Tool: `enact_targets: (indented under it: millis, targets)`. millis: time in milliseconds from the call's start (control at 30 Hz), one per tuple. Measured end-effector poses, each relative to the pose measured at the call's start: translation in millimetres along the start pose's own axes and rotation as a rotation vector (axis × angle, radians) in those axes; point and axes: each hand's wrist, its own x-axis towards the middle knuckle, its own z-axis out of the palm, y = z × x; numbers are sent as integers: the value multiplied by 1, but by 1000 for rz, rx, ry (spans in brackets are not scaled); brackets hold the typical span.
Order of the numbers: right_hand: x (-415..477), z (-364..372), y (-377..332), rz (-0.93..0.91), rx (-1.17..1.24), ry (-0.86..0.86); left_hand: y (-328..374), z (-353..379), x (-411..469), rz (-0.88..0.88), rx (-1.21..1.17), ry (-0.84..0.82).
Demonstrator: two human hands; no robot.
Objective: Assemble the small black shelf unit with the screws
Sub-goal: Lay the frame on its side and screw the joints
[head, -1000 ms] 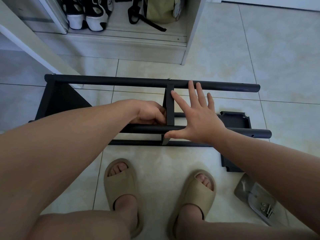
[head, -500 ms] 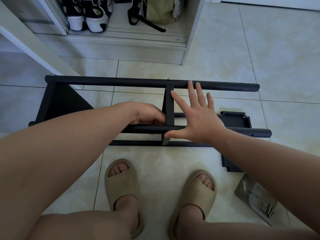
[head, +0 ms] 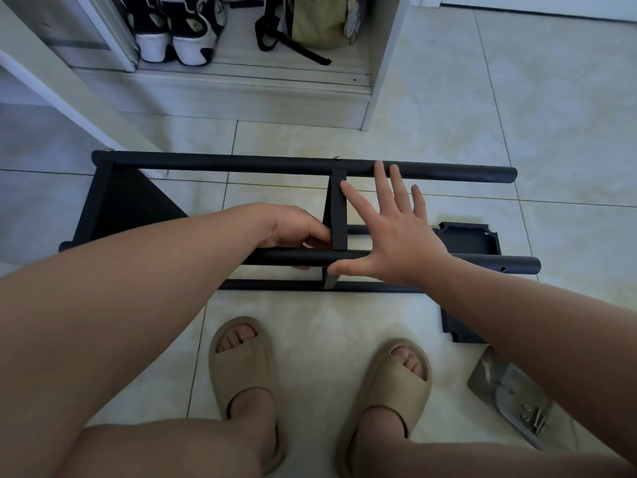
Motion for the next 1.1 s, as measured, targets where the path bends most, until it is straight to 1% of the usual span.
enact_targets:
  millis: [200, 267, 367, 433, 567, 700, 867, 967, 1100]
  targets:
    - [1, 0, 0, 4, -5, -10, 1, 0, -2, 52, 46, -30]
    - [1, 0, 0, 3, -4, -11, 0, -1, -2, 69, 17, -52]
    - [1, 0, 0, 0, 3, -8, -1, -3, -2, 40, -76, -81]
    - [1, 0, 0, -1, 4, -7, -1, -3, -1, 10, -79, -63]
    - [1, -1, 0, -1, 1, -10, -1, 0, 1, -7, -10, -12]
    - [0, -1, 0, 1, 0, -12, -1, -1, -1, 10, 8, -34]
    - [0, 0, 0, -3, -5, -5, 0, -1, -2, 63, -50, -77]
    - [1, 1, 1, -4, -4, 2, 0, -2, -2, 26, -75, -84]
    - [1, 2, 1, -5, -9, 11, 1, 1, -1, -24, 26, -35]
